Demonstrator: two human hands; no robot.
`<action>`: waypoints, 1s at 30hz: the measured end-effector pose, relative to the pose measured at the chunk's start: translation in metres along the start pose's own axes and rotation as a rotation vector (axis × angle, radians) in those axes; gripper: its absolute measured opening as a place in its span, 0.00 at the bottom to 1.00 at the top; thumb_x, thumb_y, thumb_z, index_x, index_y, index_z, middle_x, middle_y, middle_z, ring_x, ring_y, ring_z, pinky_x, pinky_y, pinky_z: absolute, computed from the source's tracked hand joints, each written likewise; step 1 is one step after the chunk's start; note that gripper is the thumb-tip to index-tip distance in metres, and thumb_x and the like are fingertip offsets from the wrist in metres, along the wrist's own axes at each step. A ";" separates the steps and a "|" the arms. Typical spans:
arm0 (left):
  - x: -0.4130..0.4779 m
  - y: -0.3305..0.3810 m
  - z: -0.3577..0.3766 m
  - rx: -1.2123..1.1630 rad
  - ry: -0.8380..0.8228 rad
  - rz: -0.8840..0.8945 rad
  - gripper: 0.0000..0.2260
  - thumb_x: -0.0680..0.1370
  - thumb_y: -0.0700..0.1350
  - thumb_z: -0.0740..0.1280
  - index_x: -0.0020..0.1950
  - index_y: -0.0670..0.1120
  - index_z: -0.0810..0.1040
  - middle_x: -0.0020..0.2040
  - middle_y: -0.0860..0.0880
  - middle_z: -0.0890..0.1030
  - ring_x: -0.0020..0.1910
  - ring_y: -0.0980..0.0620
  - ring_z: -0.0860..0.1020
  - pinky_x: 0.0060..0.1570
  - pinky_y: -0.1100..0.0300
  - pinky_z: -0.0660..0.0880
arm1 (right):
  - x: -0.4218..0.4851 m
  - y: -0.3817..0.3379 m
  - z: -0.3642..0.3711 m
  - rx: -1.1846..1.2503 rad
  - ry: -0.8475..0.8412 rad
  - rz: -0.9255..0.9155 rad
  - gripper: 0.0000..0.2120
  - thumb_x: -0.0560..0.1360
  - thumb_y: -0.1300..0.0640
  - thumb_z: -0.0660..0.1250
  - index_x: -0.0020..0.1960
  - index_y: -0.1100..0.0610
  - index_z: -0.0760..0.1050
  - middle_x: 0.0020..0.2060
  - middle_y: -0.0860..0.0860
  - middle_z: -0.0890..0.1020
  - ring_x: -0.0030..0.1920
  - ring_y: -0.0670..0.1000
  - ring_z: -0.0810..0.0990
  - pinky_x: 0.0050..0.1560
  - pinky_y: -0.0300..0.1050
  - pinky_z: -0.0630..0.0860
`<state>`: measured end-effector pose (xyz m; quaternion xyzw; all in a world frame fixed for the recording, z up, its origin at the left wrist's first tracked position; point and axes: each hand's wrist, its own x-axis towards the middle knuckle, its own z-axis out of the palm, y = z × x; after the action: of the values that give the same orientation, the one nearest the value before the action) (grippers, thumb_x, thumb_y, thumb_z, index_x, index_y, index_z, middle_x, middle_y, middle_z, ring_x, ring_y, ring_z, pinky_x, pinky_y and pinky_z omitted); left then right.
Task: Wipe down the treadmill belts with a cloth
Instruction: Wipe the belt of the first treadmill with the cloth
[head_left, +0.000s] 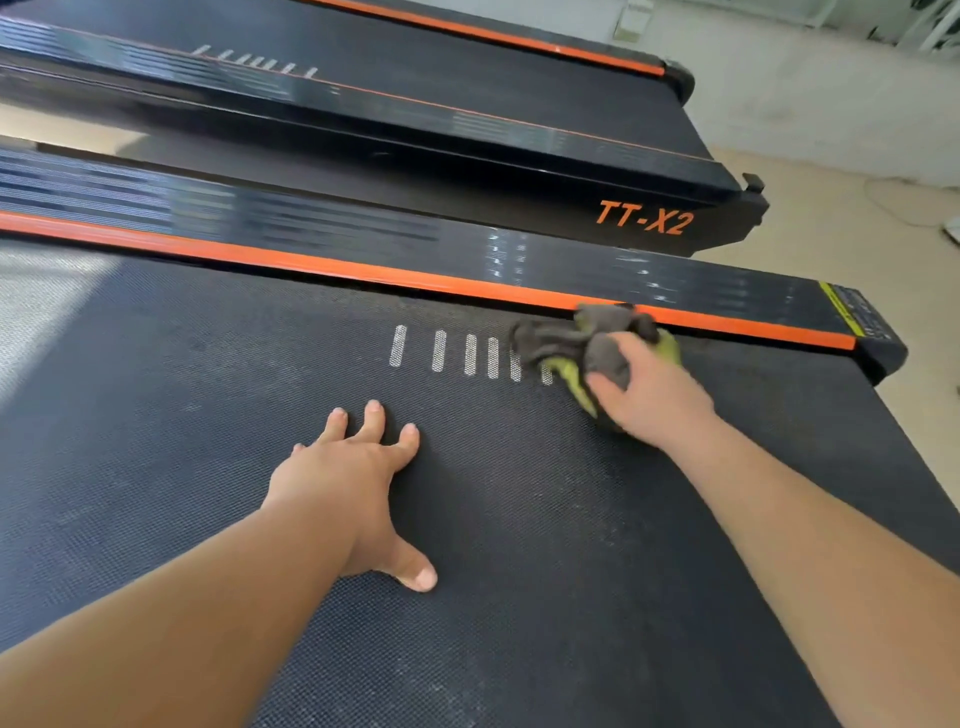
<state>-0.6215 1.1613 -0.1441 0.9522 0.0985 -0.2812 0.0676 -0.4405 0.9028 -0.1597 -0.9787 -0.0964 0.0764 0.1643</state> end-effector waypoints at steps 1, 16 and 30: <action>0.000 0.000 0.000 0.000 -0.001 -0.003 0.65 0.58 0.76 0.76 0.82 0.64 0.38 0.83 0.56 0.34 0.83 0.46 0.37 0.76 0.39 0.60 | 0.007 0.006 0.001 0.038 0.060 0.097 0.20 0.79 0.40 0.64 0.69 0.43 0.68 0.62 0.52 0.79 0.62 0.62 0.78 0.57 0.54 0.76; 0.003 -0.001 0.002 0.002 0.002 -0.004 0.66 0.56 0.77 0.76 0.82 0.64 0.39 0.83 0.56 0.36 0.83 0.45 0.39 0.76 0.39 0.60 | -0.062 0.004 0.011 -0.129 0.156 -0.094 0.20 0.77 0.35 0.65 0.67 0.38 0.71 0.51 0.46 0.82 0.51 0.56 0.80 0.42 0.45 0.71; 0.000 0.000 0.000 0.003 -0.013 -0.010 0.66 0.57 0.76 0.76 0.82 0.64 0.38 0.83 0.56 0.35 0.83 0.46 0.38 0.75 0.38 0.62 | -0.086 0.000 0.026 -0.167 0.214 -0.312 0.17 0.73 0.36 0.66 0.61 0.38 0.75 0.52 0.42 0.83 0.49 0.56 0.84 0.44 0.48 0.79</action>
<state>-0.6214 1.1617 -0.1443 0.9499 0.1022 -0.2879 0.0653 -0.5287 0.8924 -0.1734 -0.9647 -0.2346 -0.0627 0.1018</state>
